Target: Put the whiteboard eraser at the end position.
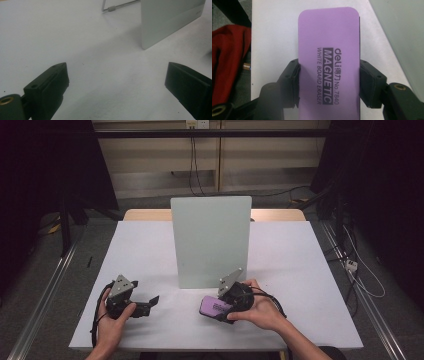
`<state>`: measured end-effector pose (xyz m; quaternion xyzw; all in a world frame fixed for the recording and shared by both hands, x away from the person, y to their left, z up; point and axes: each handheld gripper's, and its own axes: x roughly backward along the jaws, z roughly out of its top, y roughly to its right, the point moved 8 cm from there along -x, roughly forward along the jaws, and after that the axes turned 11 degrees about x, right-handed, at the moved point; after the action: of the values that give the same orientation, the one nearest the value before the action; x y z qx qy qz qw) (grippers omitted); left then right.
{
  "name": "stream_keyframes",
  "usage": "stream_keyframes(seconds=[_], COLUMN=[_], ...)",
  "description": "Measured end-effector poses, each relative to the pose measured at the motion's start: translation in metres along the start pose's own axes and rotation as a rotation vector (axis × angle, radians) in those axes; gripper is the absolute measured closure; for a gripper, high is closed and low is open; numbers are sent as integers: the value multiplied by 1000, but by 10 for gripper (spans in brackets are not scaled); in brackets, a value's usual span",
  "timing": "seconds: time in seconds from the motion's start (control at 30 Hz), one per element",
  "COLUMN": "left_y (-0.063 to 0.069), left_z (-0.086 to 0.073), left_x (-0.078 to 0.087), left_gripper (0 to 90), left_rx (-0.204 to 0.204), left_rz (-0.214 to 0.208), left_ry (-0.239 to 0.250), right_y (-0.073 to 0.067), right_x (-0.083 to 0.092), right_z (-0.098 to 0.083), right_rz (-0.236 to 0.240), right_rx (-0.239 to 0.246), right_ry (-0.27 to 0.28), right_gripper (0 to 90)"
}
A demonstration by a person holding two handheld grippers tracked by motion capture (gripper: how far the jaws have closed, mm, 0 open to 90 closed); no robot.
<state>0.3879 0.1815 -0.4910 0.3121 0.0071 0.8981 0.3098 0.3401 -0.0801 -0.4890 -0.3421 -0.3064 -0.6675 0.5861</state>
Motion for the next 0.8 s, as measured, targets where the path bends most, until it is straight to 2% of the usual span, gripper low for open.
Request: stream_keyframes(seconds=[0.27, 0.37, 0.47, 0.8], left_y=[0, 0, 0, 1], left_z=[0, 0, 0, -1], left_x=[0, 0, 0, 0], left_gripper=[50, 50, 50, 50], left_rx=[1, 2, 1, 6], left_rz=[-1, -2, -1, -1], left_ry=[1, -2, -1, -2], right_y=[-1, 0, -1, 1], right_x=[-9, -14, -17, -18], right_z=[-2, -2, -2, -3], right_rz=[14, 11, 7, -7], right_rx=[-10, -3, -18, -39], right_ry=[-5, -17, -34, 8], right_gripper=[417, 417, 417, 413])
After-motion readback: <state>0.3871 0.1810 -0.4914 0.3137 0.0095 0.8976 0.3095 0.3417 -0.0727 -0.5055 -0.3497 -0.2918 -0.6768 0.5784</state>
